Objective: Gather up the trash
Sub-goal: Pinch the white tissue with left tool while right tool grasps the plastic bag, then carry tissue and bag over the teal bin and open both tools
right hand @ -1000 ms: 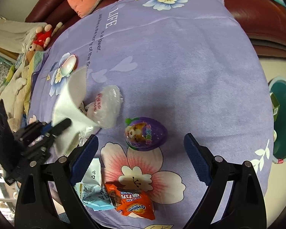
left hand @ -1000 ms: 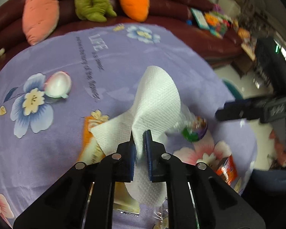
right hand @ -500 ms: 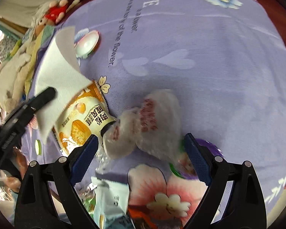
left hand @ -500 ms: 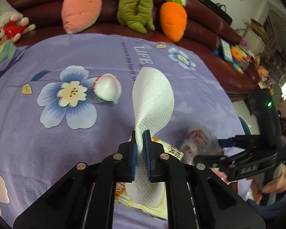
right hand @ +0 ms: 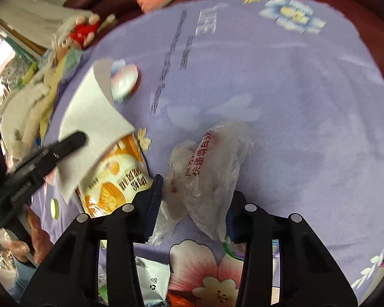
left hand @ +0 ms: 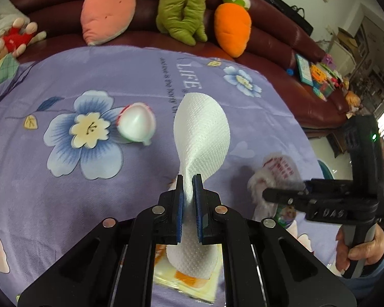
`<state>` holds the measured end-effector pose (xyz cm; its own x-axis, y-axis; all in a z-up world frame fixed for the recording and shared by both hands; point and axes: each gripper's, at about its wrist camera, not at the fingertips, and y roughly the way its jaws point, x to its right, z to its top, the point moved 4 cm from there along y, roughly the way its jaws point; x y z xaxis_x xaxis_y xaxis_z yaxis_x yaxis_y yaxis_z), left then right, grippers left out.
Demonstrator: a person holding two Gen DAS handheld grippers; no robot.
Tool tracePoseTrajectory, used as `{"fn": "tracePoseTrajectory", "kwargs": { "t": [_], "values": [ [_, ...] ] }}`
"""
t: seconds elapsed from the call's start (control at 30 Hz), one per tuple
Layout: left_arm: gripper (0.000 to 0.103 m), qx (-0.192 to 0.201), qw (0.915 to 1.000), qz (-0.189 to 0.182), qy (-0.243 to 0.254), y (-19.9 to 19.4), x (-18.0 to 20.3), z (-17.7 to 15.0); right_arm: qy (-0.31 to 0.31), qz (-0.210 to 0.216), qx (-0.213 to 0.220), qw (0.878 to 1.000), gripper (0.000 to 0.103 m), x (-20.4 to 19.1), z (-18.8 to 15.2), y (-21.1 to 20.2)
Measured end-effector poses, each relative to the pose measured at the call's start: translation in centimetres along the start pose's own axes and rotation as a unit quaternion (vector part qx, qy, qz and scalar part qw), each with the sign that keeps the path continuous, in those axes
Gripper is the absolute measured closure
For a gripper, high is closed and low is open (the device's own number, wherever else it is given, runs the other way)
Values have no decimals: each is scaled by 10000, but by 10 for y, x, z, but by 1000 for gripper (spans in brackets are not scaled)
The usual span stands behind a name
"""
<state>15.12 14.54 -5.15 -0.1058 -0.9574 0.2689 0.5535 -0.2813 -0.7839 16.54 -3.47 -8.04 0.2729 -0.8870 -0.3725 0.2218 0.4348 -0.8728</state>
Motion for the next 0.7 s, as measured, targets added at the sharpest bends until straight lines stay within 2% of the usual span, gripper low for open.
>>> {"fn": "tracePoseTrajectory", "kwargs": {
  "t": [0.23,0.43,0.7],
  "values": [
    [94,48,9990,-234,383,1,52,10,295,0,482,9984,63,23,1,-50],
    [94,31,9946,-437,946,4,120,12,636,-189,1026,9925,63,70,-14,-115],
    [94,-95,9856,-691,1543,12,215,3,1185,-374,1675,9780,62,146,-45,-190]
  ]
}}
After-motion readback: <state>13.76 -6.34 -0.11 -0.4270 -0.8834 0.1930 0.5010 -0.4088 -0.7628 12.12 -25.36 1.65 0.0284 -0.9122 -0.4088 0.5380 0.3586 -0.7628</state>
